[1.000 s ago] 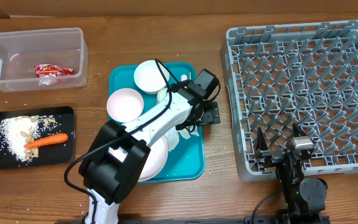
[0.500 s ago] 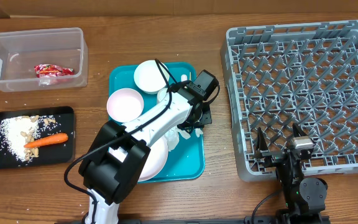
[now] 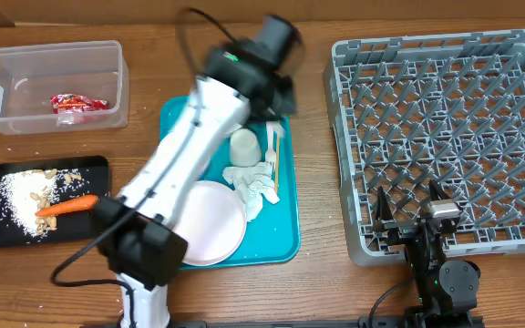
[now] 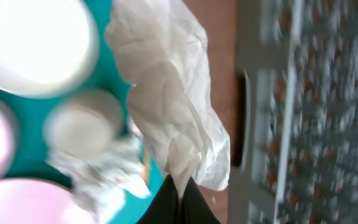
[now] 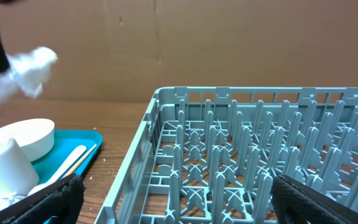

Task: Sort waste into correct bins and load items into the dishwasher rack
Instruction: 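Drop the tissue into the clear plastic bin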

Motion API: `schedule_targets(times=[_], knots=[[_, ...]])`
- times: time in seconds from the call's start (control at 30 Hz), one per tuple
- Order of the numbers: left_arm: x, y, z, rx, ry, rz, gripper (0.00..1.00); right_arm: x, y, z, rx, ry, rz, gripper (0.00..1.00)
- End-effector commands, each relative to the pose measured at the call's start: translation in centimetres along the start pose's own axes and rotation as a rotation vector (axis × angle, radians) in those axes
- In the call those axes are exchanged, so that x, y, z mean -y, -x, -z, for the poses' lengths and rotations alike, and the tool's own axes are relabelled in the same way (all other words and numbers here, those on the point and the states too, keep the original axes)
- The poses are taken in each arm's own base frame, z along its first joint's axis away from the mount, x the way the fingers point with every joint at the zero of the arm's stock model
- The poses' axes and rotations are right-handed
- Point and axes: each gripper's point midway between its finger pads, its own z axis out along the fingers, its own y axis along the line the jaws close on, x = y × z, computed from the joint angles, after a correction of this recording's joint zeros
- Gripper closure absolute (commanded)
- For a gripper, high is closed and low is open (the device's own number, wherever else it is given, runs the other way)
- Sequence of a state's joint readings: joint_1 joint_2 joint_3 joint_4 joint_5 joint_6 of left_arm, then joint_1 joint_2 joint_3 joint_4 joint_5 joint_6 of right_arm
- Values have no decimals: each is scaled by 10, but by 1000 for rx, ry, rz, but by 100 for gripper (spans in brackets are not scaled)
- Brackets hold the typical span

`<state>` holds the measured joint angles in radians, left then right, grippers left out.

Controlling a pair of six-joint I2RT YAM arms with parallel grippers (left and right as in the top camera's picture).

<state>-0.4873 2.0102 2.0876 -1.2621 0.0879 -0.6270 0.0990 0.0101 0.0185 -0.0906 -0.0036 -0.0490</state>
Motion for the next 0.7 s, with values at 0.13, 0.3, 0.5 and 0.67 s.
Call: schedule_targets(times=[0.13,0.3,0.5,0.67], knots=[[-195,130,62,311,79,403,96,-1,-2,0,3,5,0,0],[-311,166,91,486,112,676,96,-1,-2,0,3,5,0,0],[-393,149,56,383,136,839,0,-1,-2,0,3,5,0,0],[-385,141,44,297,25,819,0,-1,-2,0,3,5,0,0]])
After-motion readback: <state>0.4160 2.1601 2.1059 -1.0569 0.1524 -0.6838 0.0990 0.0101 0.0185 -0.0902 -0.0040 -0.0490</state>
